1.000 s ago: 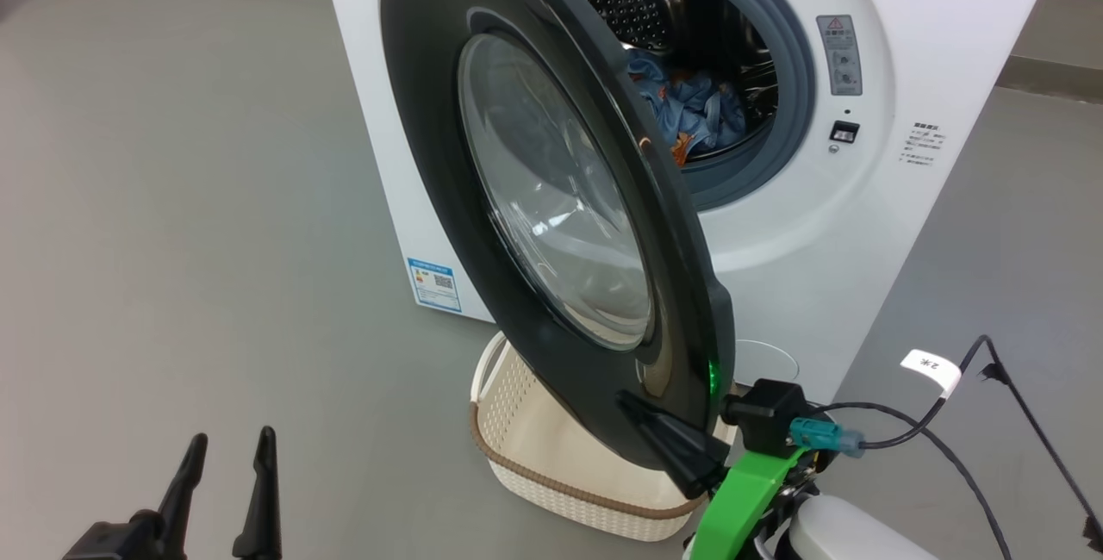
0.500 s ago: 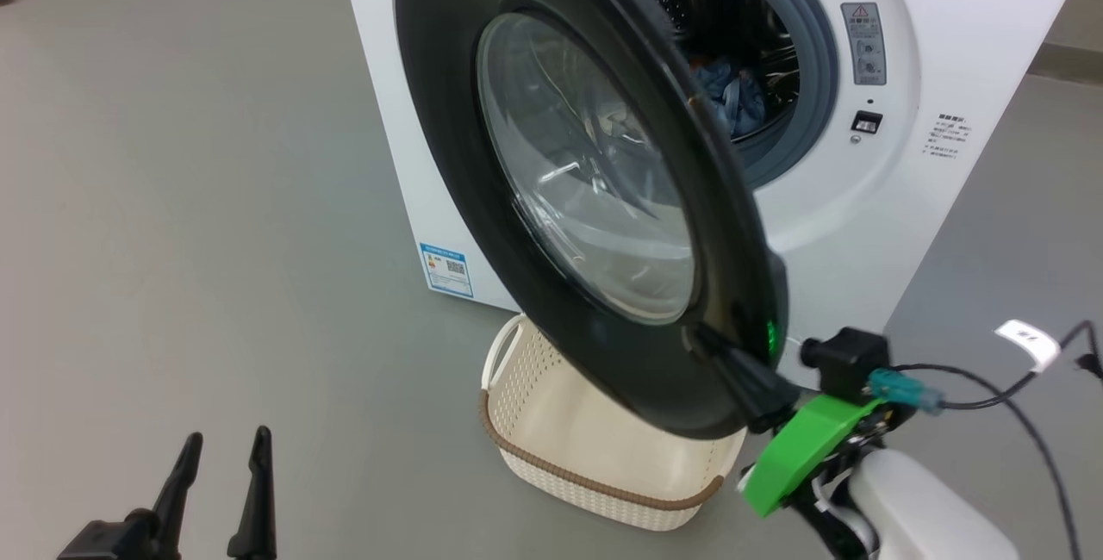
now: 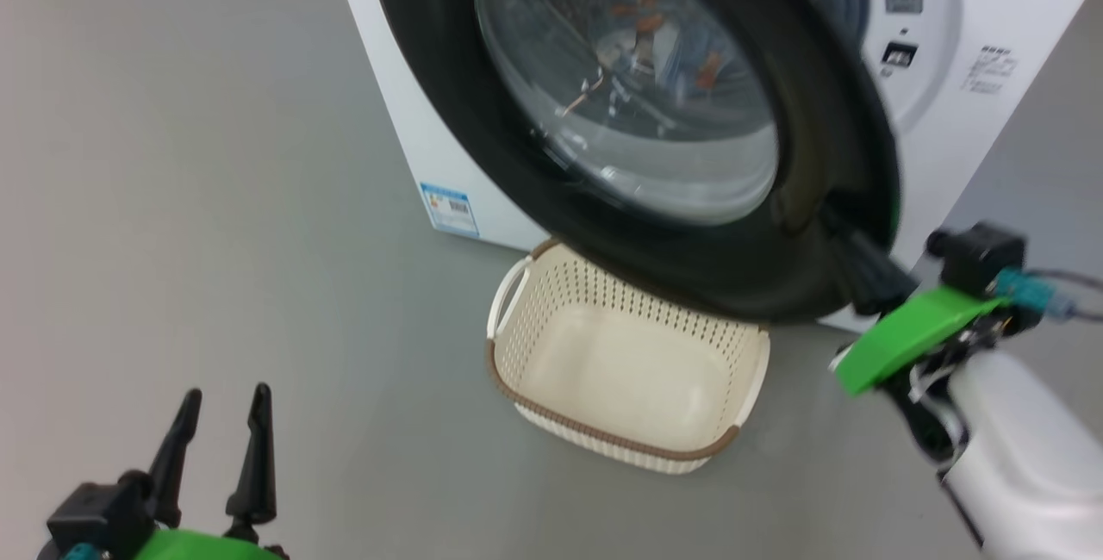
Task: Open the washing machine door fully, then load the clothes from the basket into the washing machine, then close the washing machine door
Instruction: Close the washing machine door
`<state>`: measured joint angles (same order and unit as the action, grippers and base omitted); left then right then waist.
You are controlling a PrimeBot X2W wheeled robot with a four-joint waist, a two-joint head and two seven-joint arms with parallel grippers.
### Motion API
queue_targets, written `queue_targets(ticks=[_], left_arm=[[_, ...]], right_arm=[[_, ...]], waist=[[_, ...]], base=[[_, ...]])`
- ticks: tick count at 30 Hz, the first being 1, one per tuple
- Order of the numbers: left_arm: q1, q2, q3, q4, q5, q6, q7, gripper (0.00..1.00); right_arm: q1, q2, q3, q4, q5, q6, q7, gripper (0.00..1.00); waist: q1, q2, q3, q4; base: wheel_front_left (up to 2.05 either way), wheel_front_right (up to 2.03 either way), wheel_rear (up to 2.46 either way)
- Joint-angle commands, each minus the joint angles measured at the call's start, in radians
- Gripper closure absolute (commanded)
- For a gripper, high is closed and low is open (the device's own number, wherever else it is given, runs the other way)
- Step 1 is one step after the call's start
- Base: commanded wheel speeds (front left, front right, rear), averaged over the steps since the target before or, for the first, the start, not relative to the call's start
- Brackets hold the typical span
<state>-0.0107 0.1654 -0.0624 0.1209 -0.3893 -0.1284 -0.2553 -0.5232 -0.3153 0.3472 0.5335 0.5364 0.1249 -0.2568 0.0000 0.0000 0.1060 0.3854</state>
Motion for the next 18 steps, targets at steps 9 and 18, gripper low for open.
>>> queue_targets(ticks=[9,18], left_arm=[[-0.099,0.030,0.031,-0.030,-0.020,-0.002,-0.006,0.00],[-0.139,0.025,0.031,-0.036,-0.032,-0.002,-0.006,0.00]], right_arm=[[-0.183,-0.065,-0.085,0.046,-0.049,0.006,-0.005,1.00],[-0.380,-0.105,-0.087,0.109,-0.088,0.006,-0.005,1.00]], waist=[[0.0000,0.0000,0.150,0.049],[0.0000,0.0000,0.256,0.067]], base=[[0.00,0.00,0.00],[0.00,0.00,0.00]])
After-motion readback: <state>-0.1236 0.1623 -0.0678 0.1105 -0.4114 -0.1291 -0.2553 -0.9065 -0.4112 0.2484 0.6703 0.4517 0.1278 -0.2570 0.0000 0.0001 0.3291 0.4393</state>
